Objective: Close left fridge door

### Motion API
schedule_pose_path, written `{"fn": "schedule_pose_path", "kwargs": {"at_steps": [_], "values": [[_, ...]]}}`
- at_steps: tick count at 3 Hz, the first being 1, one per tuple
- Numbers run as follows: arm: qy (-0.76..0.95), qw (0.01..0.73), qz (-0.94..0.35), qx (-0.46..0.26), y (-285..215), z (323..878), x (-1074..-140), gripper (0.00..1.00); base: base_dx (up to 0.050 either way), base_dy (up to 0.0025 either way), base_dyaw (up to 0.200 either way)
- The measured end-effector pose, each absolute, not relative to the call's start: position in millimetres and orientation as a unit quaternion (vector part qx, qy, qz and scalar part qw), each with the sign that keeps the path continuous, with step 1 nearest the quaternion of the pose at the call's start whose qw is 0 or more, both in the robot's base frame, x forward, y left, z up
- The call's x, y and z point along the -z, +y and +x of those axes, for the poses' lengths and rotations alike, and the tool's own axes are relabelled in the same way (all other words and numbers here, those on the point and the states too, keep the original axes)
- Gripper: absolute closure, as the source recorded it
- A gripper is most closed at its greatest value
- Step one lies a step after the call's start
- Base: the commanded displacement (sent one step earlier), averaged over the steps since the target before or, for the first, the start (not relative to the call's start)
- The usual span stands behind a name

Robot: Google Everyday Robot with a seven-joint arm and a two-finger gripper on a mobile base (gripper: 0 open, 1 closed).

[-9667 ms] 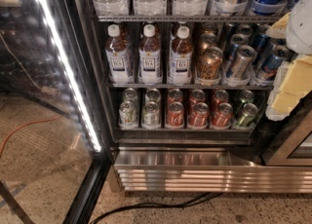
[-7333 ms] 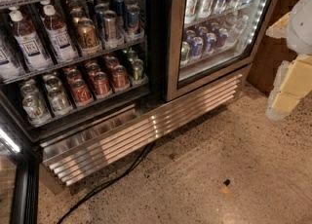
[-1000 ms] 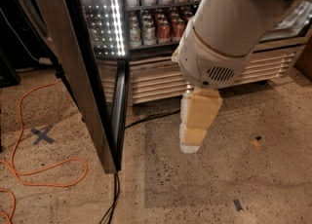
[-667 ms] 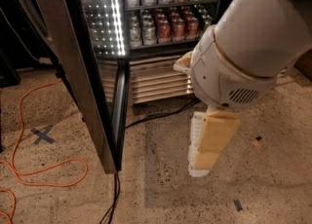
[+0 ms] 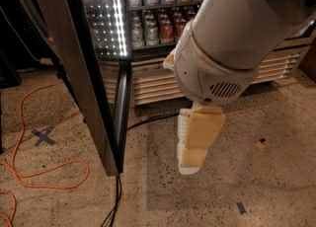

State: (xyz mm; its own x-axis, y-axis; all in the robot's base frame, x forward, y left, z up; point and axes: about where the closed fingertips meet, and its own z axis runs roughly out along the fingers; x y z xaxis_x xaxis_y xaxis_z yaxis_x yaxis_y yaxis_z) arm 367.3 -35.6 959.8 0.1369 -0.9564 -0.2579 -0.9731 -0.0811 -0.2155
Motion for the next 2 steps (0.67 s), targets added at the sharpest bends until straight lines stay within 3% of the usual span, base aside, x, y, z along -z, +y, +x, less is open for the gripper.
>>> {"fn": "schedule_pose_path", "kwargs": {"at_steps": [2], "values": [[0.645,0.039,-0.763,0.003,26,403,-887,0.0,0.0,0.0,0.0]]}}
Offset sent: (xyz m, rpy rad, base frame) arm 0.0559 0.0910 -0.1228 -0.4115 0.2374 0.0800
